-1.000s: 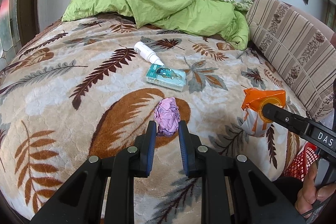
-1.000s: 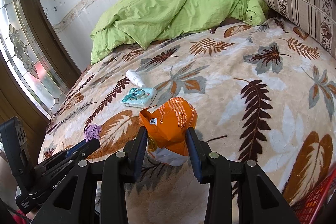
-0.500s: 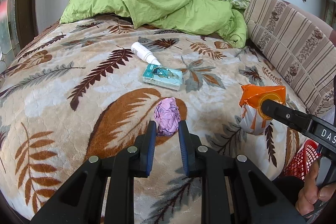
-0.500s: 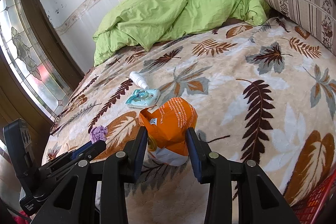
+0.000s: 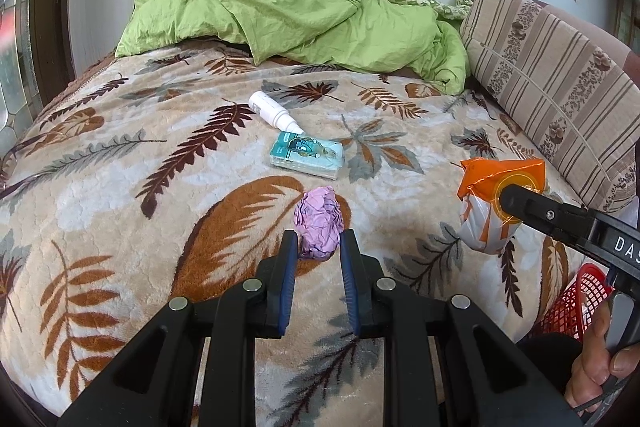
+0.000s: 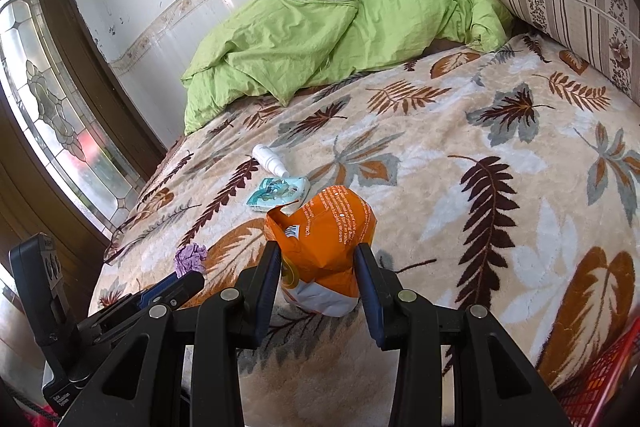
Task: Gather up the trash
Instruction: 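Lift the pink wrapper and orange chip bag above the bed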
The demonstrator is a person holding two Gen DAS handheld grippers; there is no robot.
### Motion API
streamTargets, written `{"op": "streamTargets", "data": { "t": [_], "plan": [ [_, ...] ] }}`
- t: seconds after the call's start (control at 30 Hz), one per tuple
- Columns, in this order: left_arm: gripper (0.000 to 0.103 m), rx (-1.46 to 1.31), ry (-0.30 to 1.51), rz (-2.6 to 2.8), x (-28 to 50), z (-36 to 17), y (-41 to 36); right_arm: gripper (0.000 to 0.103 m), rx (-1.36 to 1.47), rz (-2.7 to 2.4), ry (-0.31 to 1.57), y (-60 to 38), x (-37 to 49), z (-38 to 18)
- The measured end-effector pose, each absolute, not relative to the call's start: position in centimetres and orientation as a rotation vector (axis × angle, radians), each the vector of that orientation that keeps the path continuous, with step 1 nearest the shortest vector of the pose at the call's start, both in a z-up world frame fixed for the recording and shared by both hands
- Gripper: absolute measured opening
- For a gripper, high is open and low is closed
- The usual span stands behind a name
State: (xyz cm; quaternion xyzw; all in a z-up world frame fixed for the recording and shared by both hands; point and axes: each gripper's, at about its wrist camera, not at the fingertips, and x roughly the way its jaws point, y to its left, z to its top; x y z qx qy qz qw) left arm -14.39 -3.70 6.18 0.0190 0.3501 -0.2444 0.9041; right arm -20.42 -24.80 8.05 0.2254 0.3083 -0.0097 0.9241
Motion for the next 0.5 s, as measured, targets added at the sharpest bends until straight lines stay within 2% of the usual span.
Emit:
{"op": "streamTargets", "data": {
  "t": [0.5],
  "plan": [
    [0.021,0.064,0.692,-0.508,-15.8,8.0,-4.0,0.041,0.475,-0.017,0.601,-25.0,-21.8,9.3]
  ]
}}
